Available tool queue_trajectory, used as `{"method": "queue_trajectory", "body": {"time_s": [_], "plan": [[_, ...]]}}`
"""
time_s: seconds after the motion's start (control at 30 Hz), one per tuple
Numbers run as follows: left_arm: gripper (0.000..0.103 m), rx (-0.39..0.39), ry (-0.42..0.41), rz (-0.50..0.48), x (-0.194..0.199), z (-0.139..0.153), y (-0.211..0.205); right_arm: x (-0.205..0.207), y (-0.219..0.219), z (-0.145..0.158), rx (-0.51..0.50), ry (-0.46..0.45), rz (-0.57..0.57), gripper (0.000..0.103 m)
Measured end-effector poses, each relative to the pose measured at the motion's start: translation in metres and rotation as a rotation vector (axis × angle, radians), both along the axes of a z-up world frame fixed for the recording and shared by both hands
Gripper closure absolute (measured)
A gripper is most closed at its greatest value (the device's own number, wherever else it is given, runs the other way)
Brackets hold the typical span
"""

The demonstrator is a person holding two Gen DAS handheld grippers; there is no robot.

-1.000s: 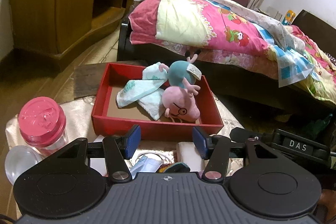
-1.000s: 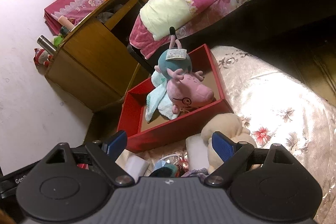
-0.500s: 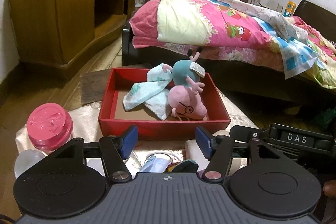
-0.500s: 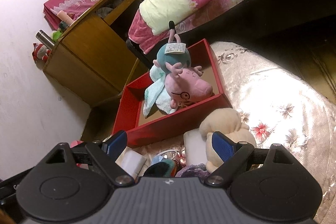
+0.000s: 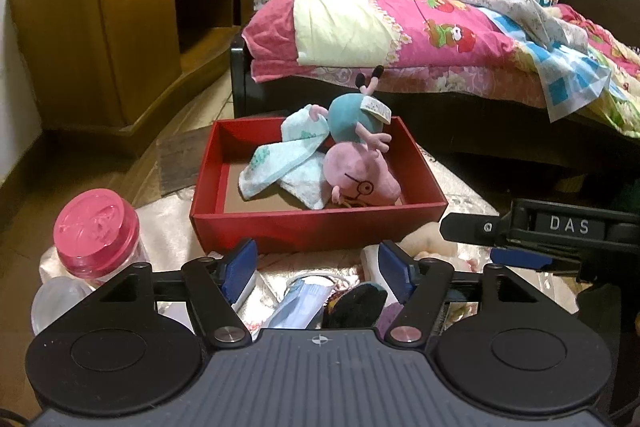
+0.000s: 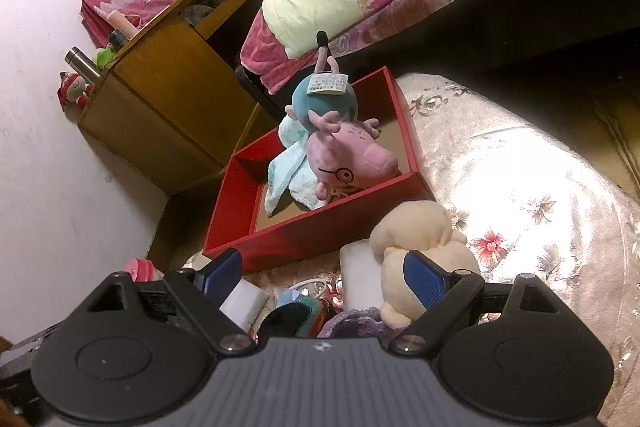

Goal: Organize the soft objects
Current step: 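Move the left tool to the pink knit ball while the right tool approaches the beige plush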

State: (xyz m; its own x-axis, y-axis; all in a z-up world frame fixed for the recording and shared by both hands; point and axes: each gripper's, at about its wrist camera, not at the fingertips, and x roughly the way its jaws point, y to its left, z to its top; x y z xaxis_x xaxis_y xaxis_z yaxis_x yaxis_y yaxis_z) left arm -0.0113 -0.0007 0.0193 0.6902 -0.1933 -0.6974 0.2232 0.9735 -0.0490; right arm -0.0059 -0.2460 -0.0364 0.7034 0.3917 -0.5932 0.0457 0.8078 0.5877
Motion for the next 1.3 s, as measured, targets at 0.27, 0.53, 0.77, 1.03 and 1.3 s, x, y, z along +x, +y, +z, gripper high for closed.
{"method": "queue_trajectory", "body": {"time_s": [0.27,0.53,0.77,1.03,1.3], "plan": [[0.033,0.039,-0.004,-0.010,-0.004,-0.005,-0.005,0.000,0.000,0.001,-0.009,-0.003,0.005,0.041],[0.031,0.067,0.003,-0.027,-0.006,-0.011,-0.010,0.000,0.001,-0.001,-0.040,0.006,0.007,0.041],[0.030,0.082,0.009,-0.037,-0.008,-0.015,-0.013,0.000,0.001,-0.002,-0.056,0.010,0.011,0.041],[0.028,0.093,0.013,-0.047,-0.010,-0.018,-0.015,0.002,0.004,-0.005,-0.067,0.022,0.021,0.041],[0.027,0.113,0.028,-0.061,-0.010,-0.025,-0.018,0.003,0.002,-0.008,-0.073,0.030,0.016,0.041]]}}
